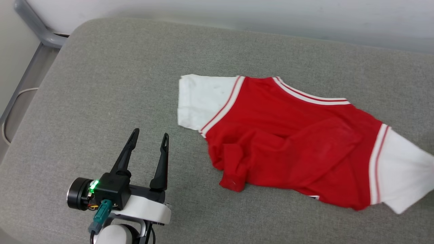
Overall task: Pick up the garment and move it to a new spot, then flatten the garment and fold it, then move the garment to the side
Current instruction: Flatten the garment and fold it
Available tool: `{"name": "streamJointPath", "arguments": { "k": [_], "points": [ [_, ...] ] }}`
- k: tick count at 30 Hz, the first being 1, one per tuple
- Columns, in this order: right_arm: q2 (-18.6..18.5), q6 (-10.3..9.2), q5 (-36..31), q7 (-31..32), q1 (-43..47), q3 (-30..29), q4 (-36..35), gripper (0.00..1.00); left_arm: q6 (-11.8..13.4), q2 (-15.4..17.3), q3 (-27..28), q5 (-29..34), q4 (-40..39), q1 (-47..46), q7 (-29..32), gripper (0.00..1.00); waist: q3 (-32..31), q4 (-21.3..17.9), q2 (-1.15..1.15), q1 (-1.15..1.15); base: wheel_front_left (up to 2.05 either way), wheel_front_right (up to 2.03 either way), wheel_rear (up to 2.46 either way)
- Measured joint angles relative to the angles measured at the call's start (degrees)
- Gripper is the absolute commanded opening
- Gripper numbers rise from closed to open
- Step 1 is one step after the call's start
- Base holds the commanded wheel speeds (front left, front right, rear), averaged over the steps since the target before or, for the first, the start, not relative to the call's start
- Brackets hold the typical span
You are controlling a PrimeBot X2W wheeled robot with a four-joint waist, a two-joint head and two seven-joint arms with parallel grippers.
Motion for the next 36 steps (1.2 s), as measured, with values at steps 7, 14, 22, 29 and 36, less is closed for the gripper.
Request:
{"name": "streamJointPath", "arguments": {
  "k": [7,14,22,29,36],
  "points": [
    [-9.0,0.0,-2.4,-5.7,-3.2,0.9,5.1,0.0,-0.6,-0.2,0.4,0.4,-0.2,-0.6,0.0,1.0,1.3,-0.2,0.0,0.0,0.0,0.0,0.0],
    [-11.7,0.0,-7.1,-15.1,-9.4,1.1,11.7,0.0,-1.3,-0.5,0.3,0.6,0.0,-1.9,0.0,1.0,2.8,0.4,0.0,0.0,0.0,0.0,0.0],
    [-8.2,-0.01,-9.6,-22.5,-13.4,-0.4,19.6,1.0,-1.4,-0.8,0.1,0.8,0.8,-2.5,0.0,1.0,3.0,1.2,0.0,0.0,0.0,0.0,0.0],
    [-2.9,-0.01,-9.9,-33.6,-14.2,-2.3,21.1,1.0,-1.5,-1.0,1.2,0.4,1.8,-2.1,0.0,1.0,0.3,-0.3,0.0,-0.01,0.0,0.0,0.0],
    [4.5,-0.01,-7.9,-47.0,-12.2,-5.6,16.2,1.0,-2.0,-0.7,3.2,-0.3,1.5,-0.7,0.0,1.0,-4.0,-3.4,0.0,-0.01,0.0,0.0,0.0]
  ]
}}
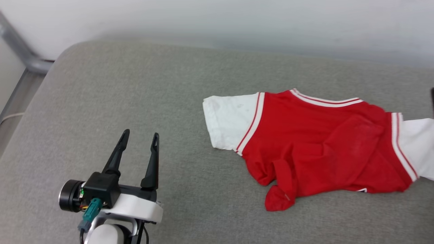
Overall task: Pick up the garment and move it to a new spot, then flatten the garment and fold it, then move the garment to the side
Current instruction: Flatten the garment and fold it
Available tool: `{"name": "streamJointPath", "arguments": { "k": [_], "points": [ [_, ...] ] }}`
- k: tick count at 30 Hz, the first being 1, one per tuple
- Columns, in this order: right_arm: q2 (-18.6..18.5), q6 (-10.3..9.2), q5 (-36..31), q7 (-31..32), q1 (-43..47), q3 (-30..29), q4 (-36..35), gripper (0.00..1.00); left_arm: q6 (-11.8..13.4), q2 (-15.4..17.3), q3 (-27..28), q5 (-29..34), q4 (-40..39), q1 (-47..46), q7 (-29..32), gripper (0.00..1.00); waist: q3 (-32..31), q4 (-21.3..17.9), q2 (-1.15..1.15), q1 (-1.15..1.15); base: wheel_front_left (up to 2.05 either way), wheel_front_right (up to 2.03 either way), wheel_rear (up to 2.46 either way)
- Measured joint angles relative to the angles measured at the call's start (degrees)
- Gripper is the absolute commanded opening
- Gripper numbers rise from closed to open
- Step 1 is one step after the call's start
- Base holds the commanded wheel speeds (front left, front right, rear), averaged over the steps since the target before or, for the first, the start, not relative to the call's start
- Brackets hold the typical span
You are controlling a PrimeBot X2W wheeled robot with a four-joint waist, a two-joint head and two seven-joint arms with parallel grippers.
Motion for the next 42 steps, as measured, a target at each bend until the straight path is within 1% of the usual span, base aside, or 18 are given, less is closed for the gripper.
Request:
{"name": "streamJointPath", "arguments": {
  "k": [5,6,10,13,18,22,23,25,27,34,37,40,42],
  "points": [
    [6.2,0.0,2.3,-7.3,6.2,-3.0,-7.4,1.0,-0.2,0.1,1.3,-0.4,-0.3,1.7,0.0,1.0,-2.8,-2.7,0.0,0.0,0.0,0.0,0.0],
    [9.9,-0.01,3.5,-10.4,11.6,-5.1,-13.0,1.0,-0.5,0.1,1.5,-0.9,-0.3,2.7,0.0,1.0,-4.3,-4.1,0.0,-0.01,0.0,0.0,0.0],
    [14.5,-0.03,4.1,-12.4,18.9,-8.3,-20.1,1.0,-1.0,-0.1,1.4,-2.5,-0.2,3.7,0.0,1.0,-5.5,-5.5,0.0,-0.01,0.0,0.0,0.0],
    [17.6,-0.03,3.4,-12.9,23.3,-8.6,-24.6,1.0,-1.1,-0.1,1.2,-2.9,0.4,4.9,0.0,1.0,-5.9,-6.5,0.0,-0.01,0.0,0.0,0.0],
    [20.8,-0.03,3.2,-13.3,28.2,-7.8,-28.1,1.0,-1.6,0.1,0.7,-3.4,1.3,5.2,0.0,1.0,-5.8,-8.0,0.0,-0.01,0.0,0.0,0.0],
    [21.6,-0.03,3.5,-12.7,28.9,-7.4,-29.6,1.0,-1.8,1.8,-1.2,-4.7,3.5,2.8,0.1,1.0,-4.6,-9.2,0.0,-0.01,0.0,0.0,0.0],
    [21.7,-0.03,3.5,-12.5,29.0,-7.3,-30.1,1.0,-1.8,2.6,-2.1,-5.4,4.4,1.4,1.3,1.0,-4.2,-9.4,0.0,-0.01,0.0,0.0,0.0],
    [21.7,-0.03,3.5,-12.0,29.0,-7.3,-31.0,1.0,-1.8,5.3,-4.9,-6.9,5.5,-2.9,5.8,1.0,-3.1,-9.9,0.0,-0.01,0.0,0.0,0.0],
    [21.6,-0.03,3.5,-11.5,29.0,-7.3,-31.7,1.0,-1.9,8.5,-7.9,-9.1,6.3,-8.7,12.0,1.0,-1.8,-10.4,0.0,0.0,0.0,0.0,0.0],
    [21.4,-0.03,3.6,-11.0,27.4,-6.5,-33.5,1.0,-1.9,17.4,-14.9,-21.6,10.6,-27.0,41.9,1.0,3.4,-12.5,0.0,0.0,0.0,0.0,0.0],
    [21.5,-0.03,3.3,-11.1,26.4,-5.7,-33.6,1.0,-1.9,20.6,-16.3,-24.7,12.6,-33.1,50.2,1.0,5.6,-13.6,0.0,0.0,0.0,0.0,0.0],
    [21.8,-0.03,3.0,-11.4,25.3,-4.7,-33.6,1.0,-1.9,22.0,-17.8,-28.2,14.4,-37.3,56.5,1.0,7.8,-14.7,0.0,0.0,0.0,0.0,0.0],
    [22.0,-0.03,2.7,-11.6,24.8,-4.2,-33.6,1.0,-1.9,22.9,-18.8,-29.6,15.4,-39.2,59.7,1.0,9.2,-15.4,0.0,0.0,0.0,0.0,0.0]
  ]
}}
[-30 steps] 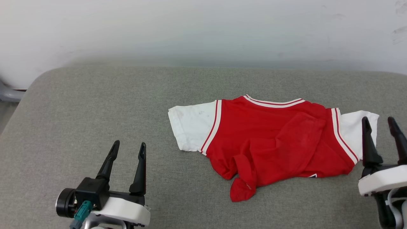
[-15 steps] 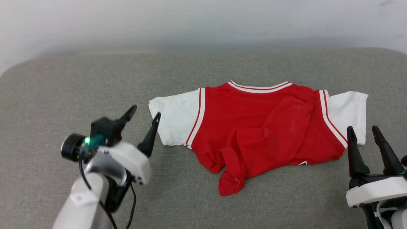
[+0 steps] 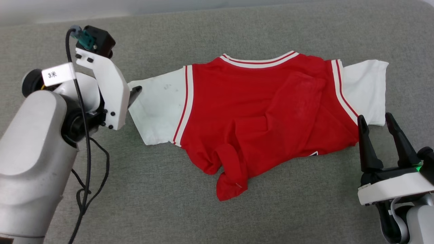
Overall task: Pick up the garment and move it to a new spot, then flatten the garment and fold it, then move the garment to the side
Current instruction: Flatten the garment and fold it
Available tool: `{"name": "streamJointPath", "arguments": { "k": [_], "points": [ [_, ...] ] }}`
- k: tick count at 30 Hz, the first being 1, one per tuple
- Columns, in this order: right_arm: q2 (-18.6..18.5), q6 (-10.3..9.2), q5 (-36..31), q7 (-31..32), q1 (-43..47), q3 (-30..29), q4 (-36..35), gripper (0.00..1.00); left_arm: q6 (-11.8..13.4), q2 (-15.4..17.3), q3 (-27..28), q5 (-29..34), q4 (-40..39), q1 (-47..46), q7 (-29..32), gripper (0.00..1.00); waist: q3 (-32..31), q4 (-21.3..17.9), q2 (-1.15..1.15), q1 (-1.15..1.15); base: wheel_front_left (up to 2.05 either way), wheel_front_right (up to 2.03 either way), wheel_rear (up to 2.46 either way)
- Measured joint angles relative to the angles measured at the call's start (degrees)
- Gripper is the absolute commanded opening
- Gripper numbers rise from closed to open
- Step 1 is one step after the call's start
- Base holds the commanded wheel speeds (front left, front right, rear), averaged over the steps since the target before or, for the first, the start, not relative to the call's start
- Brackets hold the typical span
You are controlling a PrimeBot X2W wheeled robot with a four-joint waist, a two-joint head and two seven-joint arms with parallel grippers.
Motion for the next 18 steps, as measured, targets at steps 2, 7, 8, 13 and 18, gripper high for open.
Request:
{"name": "streamJointPath", "arguments": {
  "k": [2,7,8,13,18],
  "points": [
    [0.1,0.0,-0.1,-0.2,-0.5,0.5,0.1,1.0,0.0,1.1,-0.9,-0.6,1.1,-1.7,2.1,1.0,1.3,-0.7,0.0,0.0,0.0,0.0,0.0],
    [0.3,0.0,-0.1,-0.9,-1.7,1.5,0.5,1.0,0.0,2.5,-1.9,-0.1,4.8,-4.4,4.1,1.0,4.2,-2.2,0.0,0.0,0.0,0.0,0.0],
    [0.4,0.0,-0.1,-1.0,-1.9,1.6,0.5,1.0,0.0,2.9,-2.1,0.2,5.6,-4.7,4.1,1.0,4.7,-2.4,0.0,0.0,0.0,0.0,0.0],
    [0.6,0.0,-0.1,-1.6,-2.8,2.2,1.0,1.0,0.3,3.2,-2.5,1.5,9.1,-6.0,2.8,1.0,6.7,-3.4,0.0,0.0,0.0,0.0,0.0],
    [0.8,0.0,-0.1,-1.8,-3.3,2.6,1.3,1.0,0.3,3.2,-3.1,1.5,11.6,-6.5,2.4,0.96,7.7,-3.7,0.0,0.0,0.0,0.0,0.0]
  ]
}}
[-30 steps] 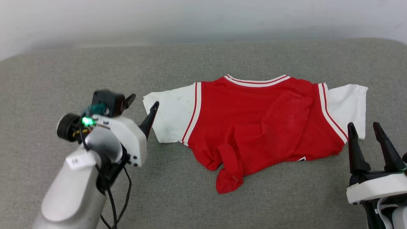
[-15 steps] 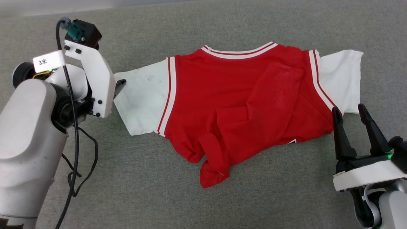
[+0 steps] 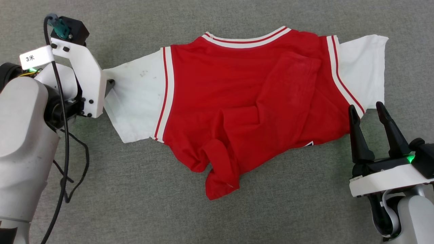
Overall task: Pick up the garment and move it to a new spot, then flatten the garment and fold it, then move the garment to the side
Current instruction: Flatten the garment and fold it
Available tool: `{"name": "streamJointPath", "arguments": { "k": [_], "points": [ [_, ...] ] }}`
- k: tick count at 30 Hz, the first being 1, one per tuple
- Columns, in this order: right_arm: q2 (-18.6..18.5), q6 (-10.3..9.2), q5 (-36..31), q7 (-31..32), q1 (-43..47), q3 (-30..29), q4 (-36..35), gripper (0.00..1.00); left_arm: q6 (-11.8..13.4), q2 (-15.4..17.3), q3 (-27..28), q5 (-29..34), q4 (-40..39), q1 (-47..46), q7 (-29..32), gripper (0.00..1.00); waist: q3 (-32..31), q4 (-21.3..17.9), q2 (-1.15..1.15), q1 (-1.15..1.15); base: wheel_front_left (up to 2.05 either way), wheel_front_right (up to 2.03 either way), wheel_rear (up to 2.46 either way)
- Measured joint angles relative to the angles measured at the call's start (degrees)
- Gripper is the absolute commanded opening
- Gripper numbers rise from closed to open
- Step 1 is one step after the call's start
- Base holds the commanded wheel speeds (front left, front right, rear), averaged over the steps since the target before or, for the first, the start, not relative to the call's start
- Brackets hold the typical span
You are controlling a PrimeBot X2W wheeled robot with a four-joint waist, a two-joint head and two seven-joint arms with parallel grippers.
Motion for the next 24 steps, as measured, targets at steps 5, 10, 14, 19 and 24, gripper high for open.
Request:
{"name": "streamJointPath", "arguments": {
  "k": [5,10,14,19,24],
  "points": [
    [-0.2,0.0,-0.2,-0.1,-0.1,-0.1,0.2,1.0,-0.1,-0.8,-0.6,-2.8,0.7,0.1,0.7,0.0,0.0,0.7,0.0,0.0,0.0,0.0,0.0],
    [-1.5,0.0,-0.9,1.4,-0.4,-0.1,0.3,1.0,-0.2,-0.9,-0.2,-4.0,0.4,2.3,-3.2,0.0,-1.5,1.7,0.0,0.0,0.0,0.0,0.0],
    [-3.6,0.0,-1.2,4.9,-0.5,-0.3,0.2,1.0,-0.2,0.2,0.7,-4.7,-2.1,4.5,-5.8,0.0,-3.3,3.0,0.0,0.0,0.0,0.0,0.0],
    [-8.3,0.0,-0.5,15.9,-2.1,0.1,-0.7,1.0,-0.2,2.5,0.9,-5.9,-9.4,8.5,-6.4,0.0,-5.2,5.2,0.0,0.0,0.0,0.0,0.0],
    [-14.7,0.01,3.4,34.5,-7.9,0.4,-1.9,1.0,0.2,5.0,1.4,-6.8,-19.4,12.7,-5.8,0.0,-5.4,7.6,0.0,-0.01,0.0,0.0,0.0]
  ]
}}
